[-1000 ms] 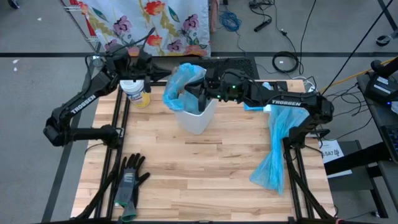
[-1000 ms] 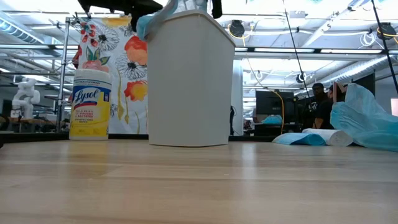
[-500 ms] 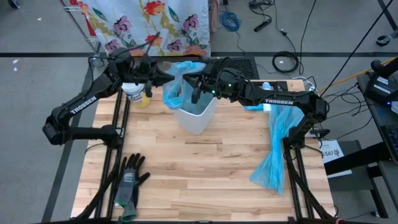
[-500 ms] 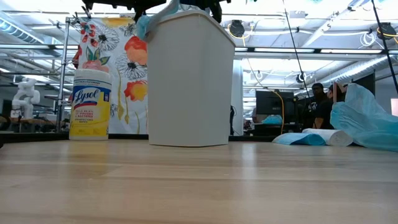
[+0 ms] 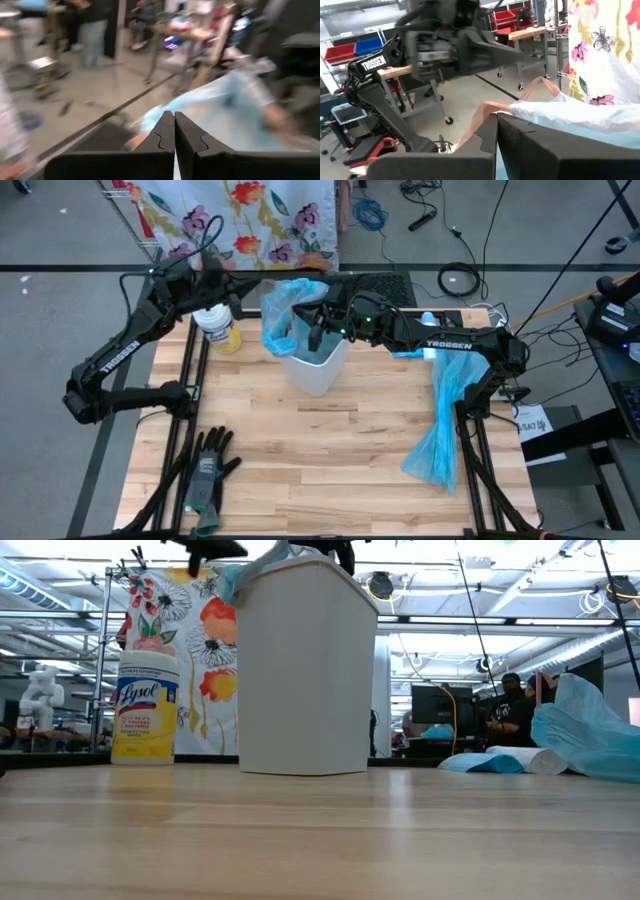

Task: Place trash/remove bag and relplace
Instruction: Close the trash bag

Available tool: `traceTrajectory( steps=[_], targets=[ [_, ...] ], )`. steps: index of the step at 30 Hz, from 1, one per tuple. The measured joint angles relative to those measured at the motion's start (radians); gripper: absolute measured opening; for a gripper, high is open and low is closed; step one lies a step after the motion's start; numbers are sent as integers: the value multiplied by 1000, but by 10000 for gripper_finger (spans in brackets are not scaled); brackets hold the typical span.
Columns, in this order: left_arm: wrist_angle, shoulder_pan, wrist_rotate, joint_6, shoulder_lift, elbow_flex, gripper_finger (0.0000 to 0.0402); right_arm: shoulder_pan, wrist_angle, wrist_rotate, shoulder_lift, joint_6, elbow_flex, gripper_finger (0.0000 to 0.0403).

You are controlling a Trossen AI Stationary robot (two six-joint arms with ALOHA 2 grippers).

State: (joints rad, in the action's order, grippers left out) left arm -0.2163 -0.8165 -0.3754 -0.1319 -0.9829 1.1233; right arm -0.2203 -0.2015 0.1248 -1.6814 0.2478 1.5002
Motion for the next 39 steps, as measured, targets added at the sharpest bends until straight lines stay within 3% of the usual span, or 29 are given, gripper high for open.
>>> traceTrajectory(
  steps=[7, 11, 17, 24, 33, 39],
  targets=[
    [-202, -67, 36, 9, -53, -1, 0, -1, 3, 0, 0, -1, 0, 0],
    [-149, -73, -51, 17, -104, -2, 0, -1, 4, 0, 0, -1, 0, 0],
    [-29, -74, -270, -20, -159, -2, 0, 0, 35, 0, 0, -2, 0, 0],
    [-5, -71, -380, -19, -153, -2, 0, -1, 64, 1, 0, -1, 0, 0],
    [40, -69, -460, -46, -146, -2, 0, -7, 46, 1, 0, -4, 0, 0],
    [77, -15, -460, -46, -149, -2, 0, -15, 44, -15, -1, 1, 0, 0]
  ],
)
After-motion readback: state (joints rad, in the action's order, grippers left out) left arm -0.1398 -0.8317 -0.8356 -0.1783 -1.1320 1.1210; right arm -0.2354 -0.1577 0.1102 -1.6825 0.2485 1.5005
